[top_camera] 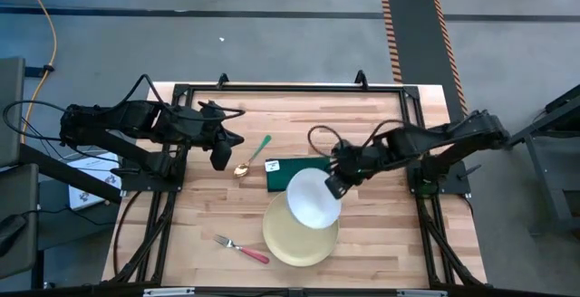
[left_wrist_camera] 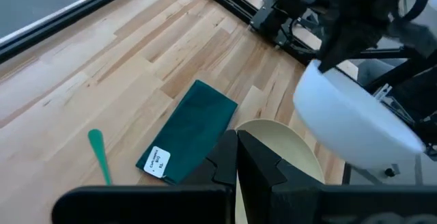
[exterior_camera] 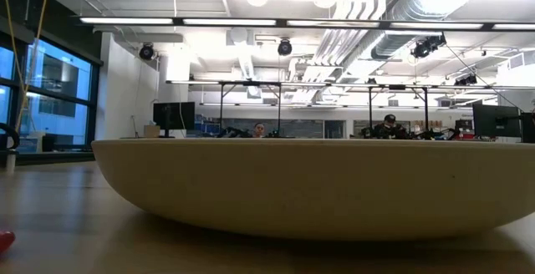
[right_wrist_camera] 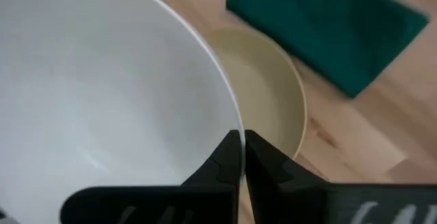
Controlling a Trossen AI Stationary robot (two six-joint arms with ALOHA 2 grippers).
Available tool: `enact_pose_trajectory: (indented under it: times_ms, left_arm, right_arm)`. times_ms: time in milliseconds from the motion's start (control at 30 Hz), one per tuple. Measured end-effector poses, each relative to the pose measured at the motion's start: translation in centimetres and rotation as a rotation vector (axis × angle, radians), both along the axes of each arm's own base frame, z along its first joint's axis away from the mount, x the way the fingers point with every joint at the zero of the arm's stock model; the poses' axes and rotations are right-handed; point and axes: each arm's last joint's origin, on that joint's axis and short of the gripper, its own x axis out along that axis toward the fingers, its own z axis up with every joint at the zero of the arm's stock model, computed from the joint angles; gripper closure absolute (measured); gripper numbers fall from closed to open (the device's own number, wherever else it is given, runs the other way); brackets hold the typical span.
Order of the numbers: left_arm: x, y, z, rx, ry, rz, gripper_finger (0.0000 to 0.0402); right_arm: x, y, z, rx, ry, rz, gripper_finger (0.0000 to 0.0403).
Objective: Set table place
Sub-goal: Put the white bowl on top of the yellow plate
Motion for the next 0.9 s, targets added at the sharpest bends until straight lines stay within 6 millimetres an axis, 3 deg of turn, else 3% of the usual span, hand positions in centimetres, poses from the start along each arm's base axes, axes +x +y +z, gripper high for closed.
enact_pose_trajectory:
  times_ms: [300,900]
  left_arm:
    - [-0.3,0.0,-0.4,-0.005,0.048,-0.008,0.0401]
    - [-0.4,-0.1,-0.5,0.001,0.078,-0.043,0.0401]
  right_arm:
    - [2.9,2.0,-3.5,0.063,0.102,0.066,0.0403]
    - [5.1,2.4,-6.4,0.053,0.161,0.065,0.0403]
